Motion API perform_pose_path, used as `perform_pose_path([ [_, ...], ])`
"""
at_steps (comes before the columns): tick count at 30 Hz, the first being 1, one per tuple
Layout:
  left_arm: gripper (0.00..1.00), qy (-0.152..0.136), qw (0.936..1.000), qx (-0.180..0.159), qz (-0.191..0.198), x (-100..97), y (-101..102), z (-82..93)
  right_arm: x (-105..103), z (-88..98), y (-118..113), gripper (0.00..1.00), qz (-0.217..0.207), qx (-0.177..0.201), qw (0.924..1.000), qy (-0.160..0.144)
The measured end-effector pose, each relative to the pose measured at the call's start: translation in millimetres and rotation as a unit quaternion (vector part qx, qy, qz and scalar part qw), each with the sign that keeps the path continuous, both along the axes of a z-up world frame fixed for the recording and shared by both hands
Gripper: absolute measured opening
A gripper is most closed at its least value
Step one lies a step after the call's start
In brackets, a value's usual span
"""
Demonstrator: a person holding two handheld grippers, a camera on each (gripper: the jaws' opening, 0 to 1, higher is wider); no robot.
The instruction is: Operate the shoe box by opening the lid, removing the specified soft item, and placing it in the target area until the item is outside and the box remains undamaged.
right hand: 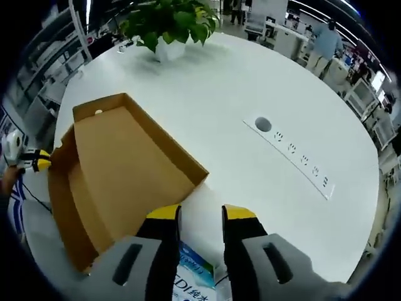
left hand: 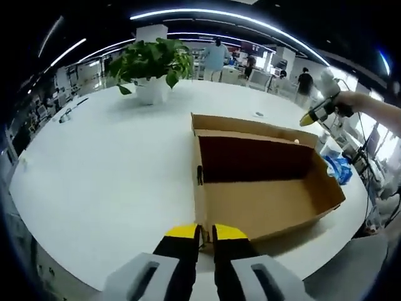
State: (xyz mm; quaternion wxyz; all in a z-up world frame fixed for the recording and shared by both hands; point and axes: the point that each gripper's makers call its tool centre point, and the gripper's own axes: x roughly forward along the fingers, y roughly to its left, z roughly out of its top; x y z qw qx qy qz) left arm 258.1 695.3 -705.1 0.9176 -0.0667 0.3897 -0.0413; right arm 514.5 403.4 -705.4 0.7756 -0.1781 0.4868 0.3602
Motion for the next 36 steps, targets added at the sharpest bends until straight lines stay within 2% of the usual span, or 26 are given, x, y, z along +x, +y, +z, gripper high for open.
perform_pose_path([
  [7, 0.04, 0.003, 1.0000, -0.001, -0.001, 0.3, 0.0, -1.0, 1.8, -15.8, 9.9, 0.20, -0.022, 0.005, 0.9996, 0.020],
  [10, 0.04, 0.001, 1.0000, -0.007, 0.005, 0.3, 0.7, -1.2, -0.8, -23.6, 14.5, 0.15, -0.049, 0.015, 0.9975, 0.048],
  [13, 0.04, -0.002, 1.0000, -0.006, 0.006, 0.8, 1.2, -1.3, -1.0, -29.4, 15.6, 0.12, -0.068, 0.017, 0.9956, 0.062],
  [19, 0.04, -0.005, 0.9999, -0.007, 0.010, 1.3, 1.5, -1.4, -10.5, -28.1, 20.0, 0.06, -0.087, 0.035, 0.9917, 0.088],
  [22, 0.03, -0.006, 0.9999, -0.004, 0.008, 1.6, 1.4, -1.3, -7.8, -27.6, 20.0, 0.05, -0.084, 0.031, 0.9927, 0.082],
  [26, 0.04, -0.004, 1.0000, -0.001, 0.003, 1.9, 1.3, -1.1, -8.9, -25.2, 17.3, 0.04, -0.054, 0.016, 0.9963, 0.065],
  [36, 0.04, -0.003, 1.0000, 0.002, -0.001, 1.8, 1.0, -1.2, -8.3, -6.6, 17.3, 0.03, -0.055, 0.031, 0.9971, 0.043],
])
